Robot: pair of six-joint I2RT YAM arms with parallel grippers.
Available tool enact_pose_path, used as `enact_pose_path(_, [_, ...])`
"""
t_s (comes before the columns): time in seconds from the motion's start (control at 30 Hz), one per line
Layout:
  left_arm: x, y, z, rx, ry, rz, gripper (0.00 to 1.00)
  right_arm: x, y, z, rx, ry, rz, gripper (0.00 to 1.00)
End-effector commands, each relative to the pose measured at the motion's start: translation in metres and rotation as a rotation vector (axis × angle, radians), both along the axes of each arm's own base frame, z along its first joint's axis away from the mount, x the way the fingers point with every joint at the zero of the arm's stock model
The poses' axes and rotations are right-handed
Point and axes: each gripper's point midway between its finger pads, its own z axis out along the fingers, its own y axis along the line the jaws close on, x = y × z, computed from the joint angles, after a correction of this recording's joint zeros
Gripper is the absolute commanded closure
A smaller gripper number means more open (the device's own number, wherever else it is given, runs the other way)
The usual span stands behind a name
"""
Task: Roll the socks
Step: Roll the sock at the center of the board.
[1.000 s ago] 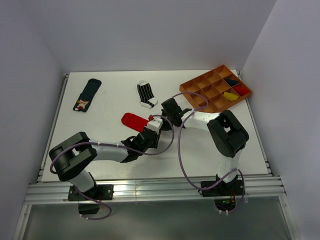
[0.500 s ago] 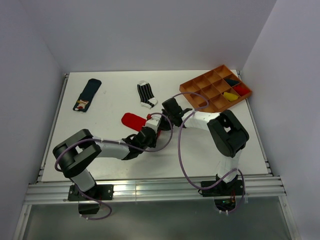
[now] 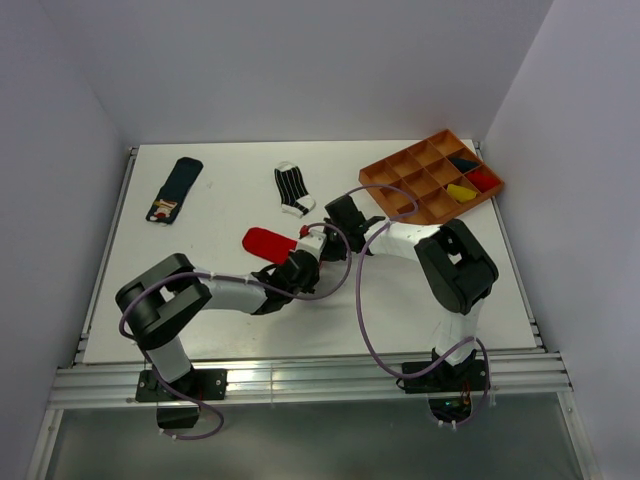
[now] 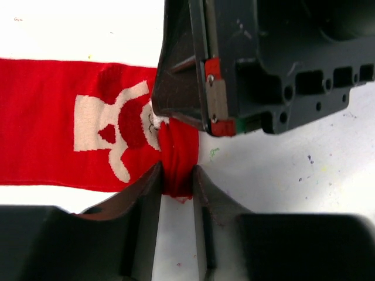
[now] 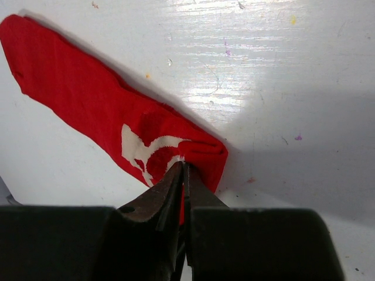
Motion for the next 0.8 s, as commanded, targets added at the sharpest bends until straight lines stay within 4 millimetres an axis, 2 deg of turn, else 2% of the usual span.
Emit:
enact_pose_path(0.0, [0.003, -0.005, -0.002, 0.008, 0.015, 0.001, 0.76, -0.022, -0.019, -0.035, -0.087, 0.103, 0.004, 0.90])
enact_pose_path(0.07, [0.003, -0.007, -0.001, -0.004, 0.024, 0.006, 0.84, -0.021, -0.018, -0.031, -0.085, 0.092, 0.010, 0.89])
enact_pose_path(0.13, [0.001, -0.007, 0.000, -0.036, 0.055, 0.017, 0.99, -0.019, -0.018, -0.027, -0.079, 0.075, 0.009, 0.88])
enact_pose_path(0.17, [0.002, -0.006, 0.000, -0.051, 0.073, 0.027, 1.00, -0.017, -0.017, -0.020, -0.071, 0.057, 0.006, 0.87])
enact_pose_path(0.3, [0.008, 0.007, 0.002, -0.138, 0.169, 0.086, 1.00, -0.010, -0.019, -0.002, -0.049, -0.003, -0.017, 0.82])
enact_pose_path(0.4, [0.007, 0.009, 0.010, -0.210, 0.208, 0.103, 1.00, -0.004, -0.021, 0.012, -0.004, -0.037, -0.053, 0.77])
enact_pose_path(0.53, [0.004, 0.007, 0.011, -0.294, 0.279, 0.110, 1.00, 0.005, -0.037, 0.030, 0.045, -0.095, -0.136, 0.71])
enact_pose_path(0.63, [0.004, 0.007, 0.008, -0.337, 0.327, 0.123, 1.00, 0.001, -0.045, 0.035, 0.096, -0.100, -0.190, 0.63])
enact_pose_path(0.67, [0.004, 0.007, 0.008, -0.344, 0.336, 0.126, 1.00, 0.004, -0.047, 0.037, 0.116, -0.110, -0.218, 0.57])
enact_pose_path(0.77, [0.005, 0.003, 0.009, -0.369, 0.356, 0.129, 1.00, 0.001, -0.050, 0.033, 0.135, -0.109, -0.247, 0.55])
